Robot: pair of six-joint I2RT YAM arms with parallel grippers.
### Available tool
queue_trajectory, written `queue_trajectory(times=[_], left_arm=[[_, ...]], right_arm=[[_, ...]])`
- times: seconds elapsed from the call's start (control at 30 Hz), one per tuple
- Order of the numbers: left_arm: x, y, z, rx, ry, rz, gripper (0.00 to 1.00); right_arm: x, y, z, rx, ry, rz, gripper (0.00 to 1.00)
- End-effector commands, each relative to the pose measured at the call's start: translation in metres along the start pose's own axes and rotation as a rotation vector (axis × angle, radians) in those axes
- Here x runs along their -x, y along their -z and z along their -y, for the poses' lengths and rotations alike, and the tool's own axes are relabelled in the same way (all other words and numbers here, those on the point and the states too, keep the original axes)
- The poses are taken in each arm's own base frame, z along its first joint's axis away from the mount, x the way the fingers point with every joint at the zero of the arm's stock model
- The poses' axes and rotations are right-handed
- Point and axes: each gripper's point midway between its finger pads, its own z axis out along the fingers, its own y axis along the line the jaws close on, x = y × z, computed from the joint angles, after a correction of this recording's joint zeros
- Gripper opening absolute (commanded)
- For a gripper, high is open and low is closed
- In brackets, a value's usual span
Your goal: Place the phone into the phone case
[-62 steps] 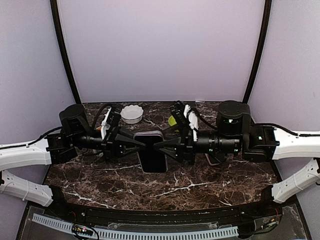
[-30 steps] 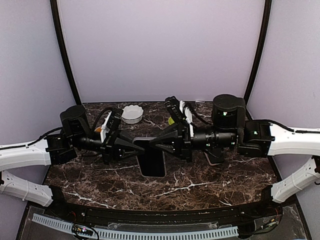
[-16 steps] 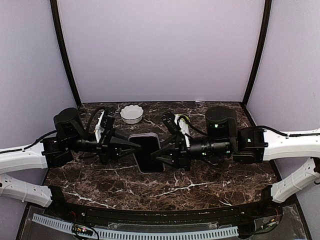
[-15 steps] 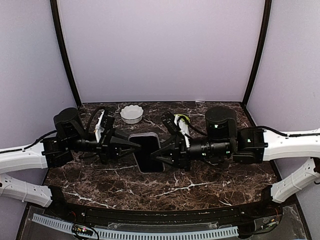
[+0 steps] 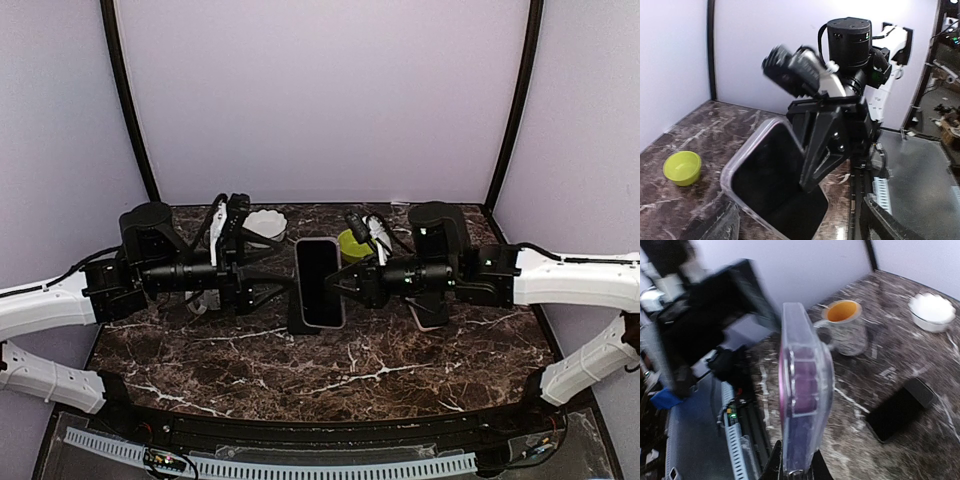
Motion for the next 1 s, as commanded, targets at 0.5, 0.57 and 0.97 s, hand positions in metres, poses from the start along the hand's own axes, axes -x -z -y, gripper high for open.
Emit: queue_trajectory(times=[0.5,0.57,0.97], left_arm=[[-0.021,0.011,-0.092,0.507,-0.100,-0.209,0.93],[-0.022,0.011,-0.091,0.504,-0.105,-0.210,0.93],[-0.023,0.011,-0.091,0.502,-0.111,-0.215,0.93]], right_arm=[[-0.090,-0.046,0.204,-0.328,-0.715,-0.254,0.00],[-0.098,-0.045,0.212,-0.340,-0.742,-0.271,0.00],[-0.145,-0.038,0.259,-0.575,-0.728,-0.383,0.22]])
